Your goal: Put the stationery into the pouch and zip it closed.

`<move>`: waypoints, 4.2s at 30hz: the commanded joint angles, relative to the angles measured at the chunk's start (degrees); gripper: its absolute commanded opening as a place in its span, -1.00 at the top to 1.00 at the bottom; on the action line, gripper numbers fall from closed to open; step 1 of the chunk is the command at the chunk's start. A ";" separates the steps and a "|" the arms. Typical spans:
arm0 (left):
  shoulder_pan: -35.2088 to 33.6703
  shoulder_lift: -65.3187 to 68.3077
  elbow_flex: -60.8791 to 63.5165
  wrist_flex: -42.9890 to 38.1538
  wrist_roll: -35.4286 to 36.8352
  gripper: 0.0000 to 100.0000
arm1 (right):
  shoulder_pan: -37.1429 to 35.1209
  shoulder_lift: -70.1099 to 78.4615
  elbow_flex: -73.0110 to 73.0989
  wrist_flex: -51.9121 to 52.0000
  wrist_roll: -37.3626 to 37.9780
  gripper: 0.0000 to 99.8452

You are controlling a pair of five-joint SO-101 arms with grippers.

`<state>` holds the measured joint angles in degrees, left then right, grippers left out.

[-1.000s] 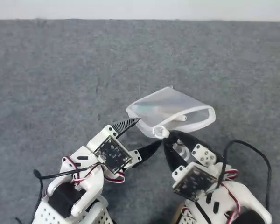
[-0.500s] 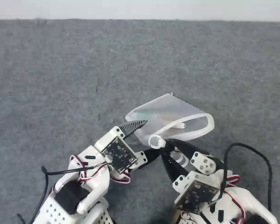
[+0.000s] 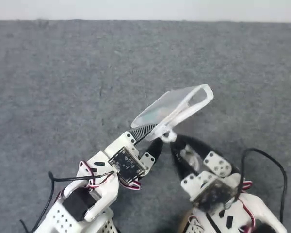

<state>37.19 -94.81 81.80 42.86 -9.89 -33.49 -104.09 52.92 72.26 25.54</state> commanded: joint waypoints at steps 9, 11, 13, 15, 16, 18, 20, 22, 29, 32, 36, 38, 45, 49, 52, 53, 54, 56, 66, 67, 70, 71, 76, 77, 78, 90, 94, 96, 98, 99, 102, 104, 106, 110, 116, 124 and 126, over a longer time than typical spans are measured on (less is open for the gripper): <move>-3.34 -1.05 -1.98 2.11 2.11 0.98 | 14.81 -0.04 4.75 -14.11 -12.40 0.99; -3.16 -1.05 -1.89 2.11 2.02 0.98 | 15.08 -0.04 4.75 -14.11 -12.40 0.99; -3.08 -1.05 -1.36 1.93 2.02 0.98 | 15.16 -0.04 4.75 -14.11 -11.16 0.99; -2.99 -1.05 -1.19 1.93 2.02 0.98 | 15.16 -0.04 4.84 -14.73 -10.90 0.99; -2.99 -1.05 -1.19 1.93 2.02 0.98 | 15.16 0.04 4.84 -14.90 -10.81 0.99; -2.99 -1.05 -1.19 1.93 2.02 0.98 | 15.16 0.04 4.84 -14.90 -10.81 0.99; -2.99 -1.05 -1.19 1.93 2.02 0.98 | 15.16 0.04 4.84 -14.90 -10.64 0.99; -2.99 -1.05 -1.19 1.93 2.02 0.98 | 15.16 0.04 4.84 -14.90 -10.55 0.99; -3.16 -1.05 -1.19 1.93 2.02 0.98 | 13.32 0.04 2.11 -9.27 -10.73 0.88; -3.16 -1.05 -1.19 1.85 2.02 0.98 | 8.57 0.04 -1.32 -3.21 -10.64 0.73; -3.25 -1.05 -1.19 1.85 2.02 0.98 | 1.19 0.04 -2.73 1.54 -10.55 0.71; -3.25 -1.05 -1.19 1.85 2.02 0.98 | -2.68 0.04 -2.73 3.12 -10.55 0.71; -3.25 -1.05 -1.19 1.85 2.02 0.98 | -6.99 0.04 2.73 0.66 -10.46 0.63; -3.25 -1.05 -1.27 1.85 2.02 0.98 | -6.81 0.04 6.33 -3.21 -10.20 0.66; -3.25 -1.05 -1.27 1.85 2.02 0.98 | -6.81 0.04 8.62 -5.49 -7.74 0.70; -3.25 -1.05 -1.27 1.85 2.02 0.98 | -6.73 0.04 9.67 -6.55 -7.30 0.71; -3.25 -1.05 -1.27 1.85 2.02 0.98 | -6.73 0.04 10.64 -7.69 -6.95 0.72; -3.25 -1.05 -1.27 1.85 2.02 0.98 | -6.55 0.04 12.13 -9.63 -6.86 0.73; -3.34 -1.05 -1.27 1.93 2.02 0.98 | 0.57 0.04 12.75 -12.97 -6.86 0.84; -3.34 -1.05 -1.27 1.93 2.02 0.98 | 0.57 0.04 12.84 -13.49 -6.86 0.87; -3.34 -1.05 -1.27 1.93 2.02 0.98 | 0.66 0.04 13.36 -14.46 -6.59 0.91; -3.34 -1.05 -1.27 1.93 2.02 0.98 | 0.57 0.04 13.63 -14.46 -5.80 0.91; -3.34 -1.05 -1.27 1.93 2.02 0.98 | 0.57 0.04 14.15 -14.55 -3.60 0.94; -3.34 -1.05 -1.27 1.93 2.02 0.98 | 0.66 0.04 14.07 -14.73 -3.52 0.98; -3.34 -1.05 -1.27 1.93 2.02 0.98 | 0.75 0.04 14.07 -15.25 -3.52 0.99; -3.34 -0.97 -0.48 0.53 2.02 0.98 | 11.91 0.04 11.96 -17.80 -8.53 0.99; -3.34 -0.97 -0.48 0.35 2.02 0.98 | 15.96 0.04 12.13 -20.09 -11.34 0.99; -3.34 -0.88 -0.48 0.35 2.02 0.98 | 17.45 0.04 12.04 -20.44 -12.31 0.99; -3.34 -0.62 -0.48 0.35 2.02 0.98 | 18.15 0.04 12.04 -20.97 -13.54 0.99; -3.34 -0.62 -0.48 0.35 2.02 0.98 | 18.15 0.04 12.04 -21.05 -13.89 0.99; -3.34 -0.62 -0.48 0.35 2.02 0.98 | 18.15 0.04 12.04 -21.05 -14.15 0.99; -3.34 -0.62 -0.48 0.35 2.02 0.98 | 18.15 0.04 12.04 -21.05 -14.15 0.99; -3.34 -0.62 -0.48 0.35 2.02 0.98 | 18.15 0.04 12.04 -21.05 -14.15 0.99; -3.34 -0.62 -0.48 0.35 2.02 0.98 | 19.47 0.04 12.13 -21.85 -13.98 0.99; -3.34 -0.79 -0.48 0.35 2.11 0.98 | 22.37 0.04 12.31 -23.08 -13.89 0.99; -3.34 -0.97 -0.48 0.35 2.29 0.98 | 25.27 0.13 12.31 -24.31 -13.71 0.99; -3.34 -0.97 -0.48 0.35 2.29 0.98 | 25.27 0.13 12.31 -24.31 -13.54 0.99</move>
<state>34.64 -94.99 81.63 43.74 -8.66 -11.34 -103.21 67.43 50.20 12.26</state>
